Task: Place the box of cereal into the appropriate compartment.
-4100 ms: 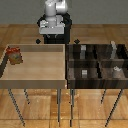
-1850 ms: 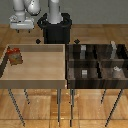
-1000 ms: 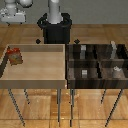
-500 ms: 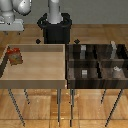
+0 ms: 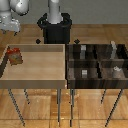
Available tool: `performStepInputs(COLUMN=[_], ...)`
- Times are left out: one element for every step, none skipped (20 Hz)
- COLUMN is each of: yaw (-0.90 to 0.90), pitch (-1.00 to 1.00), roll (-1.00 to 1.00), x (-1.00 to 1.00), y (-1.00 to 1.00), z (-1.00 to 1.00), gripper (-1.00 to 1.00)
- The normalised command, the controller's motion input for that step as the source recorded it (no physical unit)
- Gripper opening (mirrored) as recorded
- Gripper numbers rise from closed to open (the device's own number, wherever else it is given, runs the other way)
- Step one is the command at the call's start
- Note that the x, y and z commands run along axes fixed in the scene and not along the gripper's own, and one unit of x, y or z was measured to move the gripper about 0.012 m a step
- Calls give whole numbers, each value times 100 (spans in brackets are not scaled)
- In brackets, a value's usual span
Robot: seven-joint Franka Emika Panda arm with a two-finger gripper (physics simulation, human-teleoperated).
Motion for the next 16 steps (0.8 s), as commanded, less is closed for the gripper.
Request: performStepInputs(yaw=[-15,-15,-30,-15,-15,-15,0,-15,0,0,0,-15,-15,0,-15,0], pitch=[0,0,0,0,0,0,0,0,0,0,0,0,0,0,0,0], roll=[0,0,0,0,0,0,0,0,0,0,0,0,0,0,0,0], x=[0,0,0,0,0,0,0,100,0,0,100,0,100,0,0,0], y=[0,0,0,0,0,0,0,0,0,0,0,0,0,0,0,0], z=[0,0,0,0,0,0,0,0,0,0,0,0,0,0,0,0], gripper=[100,100,100,100,100,100,100,100,100,100,100,100,100,100,100,100])
